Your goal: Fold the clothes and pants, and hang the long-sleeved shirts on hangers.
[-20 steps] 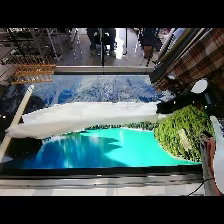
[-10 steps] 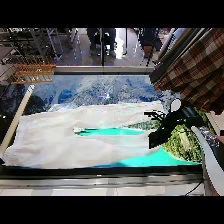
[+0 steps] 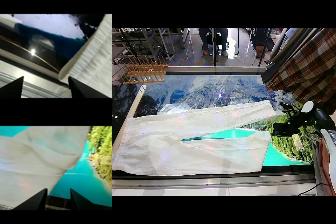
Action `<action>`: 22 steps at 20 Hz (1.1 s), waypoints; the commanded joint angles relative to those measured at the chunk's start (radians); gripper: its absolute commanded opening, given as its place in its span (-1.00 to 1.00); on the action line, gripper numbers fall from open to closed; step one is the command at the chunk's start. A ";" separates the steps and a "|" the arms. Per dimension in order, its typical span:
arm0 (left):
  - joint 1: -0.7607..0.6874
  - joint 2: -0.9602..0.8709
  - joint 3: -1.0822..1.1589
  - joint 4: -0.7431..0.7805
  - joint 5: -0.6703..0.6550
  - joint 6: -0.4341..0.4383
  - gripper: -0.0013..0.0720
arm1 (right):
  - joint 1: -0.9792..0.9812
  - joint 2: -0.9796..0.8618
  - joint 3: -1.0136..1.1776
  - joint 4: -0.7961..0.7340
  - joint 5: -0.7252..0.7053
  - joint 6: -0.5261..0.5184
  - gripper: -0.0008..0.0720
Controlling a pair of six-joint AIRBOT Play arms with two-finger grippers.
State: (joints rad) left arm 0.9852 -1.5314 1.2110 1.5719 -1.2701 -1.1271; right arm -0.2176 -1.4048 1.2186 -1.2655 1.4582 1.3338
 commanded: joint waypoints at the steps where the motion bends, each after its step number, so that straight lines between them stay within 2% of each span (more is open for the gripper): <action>1: -0.001 0.008 0.053 -0.084 -0.011 -0.134 0.69 | -0.089 -0.013 -0.073 -0.008 -0.079 0.090 0.02; 3: -0.001 0.040 0.079 -0.248 0.000 -0.132 0.68 | -0.089 -0.045 -0.132 0.018 -0.148 0.111 0.02; 5: -0.001 0.082 0.084 -0.430 0.024 -0.092 0.68 | -0.089 -0.097 -0.154 0.100 -0.227 0.119 0.02; 6: -0.001 0.100 0.084 -0.520 0.026 -0.057 0.68 | -0.089 -0.121 -0.154 0.143 -0.263 0.121 -0.01; 8: -0.001 0.119 0.084 -0.657 0.019 -0.017 0.68 | -0.087 -0.151 -0.154 0.213 -0.354 0.122 -0.19; 10: -0.001 0.122 0.084 -0.750 -0.008 -0.017 0.68 | -0.087 -0.161 -0.153 0.254 -0.426 0.124 -0.19; 14: -0.012 0.122 0.084 -0.824 -0.087 -0.008 0.68 | -0.087 -0.183 -0.153 0.240 -0.457 0.133 -0.20; 16: -0.021 0.122 0.084 -0.825 -0.106 0.009 0.68 | -0.087 -0.190 -0.153 0.229 -0.465 0.142 -0.41; 17: -0.031 0.122 0.084 -0.825 -0.107 0.009 0.68 | -0.087 -0.190 -0.153 0.230 -0.471 0.142 -0.44; 18: -0.041 0.122 0.084 -0.825 -0.107 0.009 0.68 | -0.087 -0.190 -0.153 0.235 -0.470 0.141 -0.77; 19: -0.051 0.122 0.084 -0.825 -0.108 0.009 0.68 | -0.087 -0.190 -0.152 0.240 -0.449 0.130 -0.93; 21: -0.076 0.122 0.084 -0.825 -0.108 0.009 0.68 | -0.088 -0.163 -0.142 0.206 -0.337 0.031 -0.93; 22: -0.085 0.122 0.084 -0.826 -0.107 0.009 0.68 | -0.088 -0.115 -0.140 0.134 -0.267 0.014 -0.94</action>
State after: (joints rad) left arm 0.9264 -1.4101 1.2938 0.7582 -1.3670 -1.1221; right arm -0.3046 -1.5723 1.0698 -1.0603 1.0611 1.4231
